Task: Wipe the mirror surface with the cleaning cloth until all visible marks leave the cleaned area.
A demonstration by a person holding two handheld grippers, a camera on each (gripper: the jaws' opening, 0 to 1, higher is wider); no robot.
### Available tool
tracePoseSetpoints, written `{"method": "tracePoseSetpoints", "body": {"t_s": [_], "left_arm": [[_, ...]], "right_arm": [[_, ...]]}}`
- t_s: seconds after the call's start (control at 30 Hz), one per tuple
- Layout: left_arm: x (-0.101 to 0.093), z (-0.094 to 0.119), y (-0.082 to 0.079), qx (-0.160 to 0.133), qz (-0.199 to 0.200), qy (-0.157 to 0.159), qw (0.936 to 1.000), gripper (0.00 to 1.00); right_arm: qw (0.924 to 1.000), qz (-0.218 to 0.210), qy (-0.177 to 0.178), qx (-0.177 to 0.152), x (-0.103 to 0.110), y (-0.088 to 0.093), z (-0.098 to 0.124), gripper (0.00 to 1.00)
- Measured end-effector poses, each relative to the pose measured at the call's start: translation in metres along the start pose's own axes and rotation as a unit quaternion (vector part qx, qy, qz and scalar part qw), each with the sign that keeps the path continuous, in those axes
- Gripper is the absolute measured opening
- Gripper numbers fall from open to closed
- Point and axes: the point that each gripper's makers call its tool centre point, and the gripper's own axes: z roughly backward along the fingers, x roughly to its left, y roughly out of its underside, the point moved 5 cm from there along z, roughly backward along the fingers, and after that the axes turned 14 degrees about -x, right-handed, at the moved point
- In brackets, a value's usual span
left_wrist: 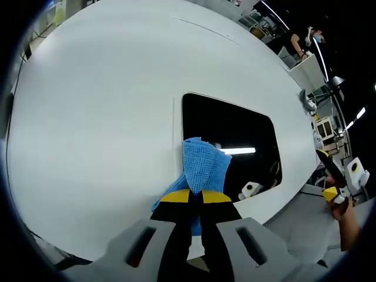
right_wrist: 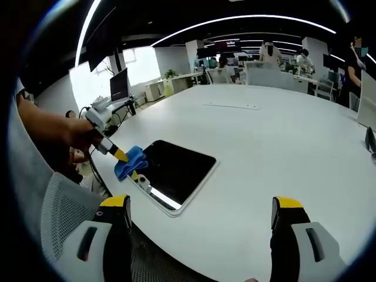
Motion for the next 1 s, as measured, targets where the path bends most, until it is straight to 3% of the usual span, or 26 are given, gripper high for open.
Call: {"method": "tracePoseSetpoints", "body": {"t_s": [0.53,1.0], "left_arm": [[-0.006,-0.003,0.0,0.002,-0.009,-0.01,0.9999,0.01],[-0.029,-0.013,0.003,0.007,-0.019,0.004,0.9998,0.01]], "right_arm": [[1.0,-0.005,-0.002,-0.001,0.001,-0.002,0.002,0.99],[0.9999,-0.008,0.002,-0.008,-0.005,-0.007,0.005,0.99]]}}
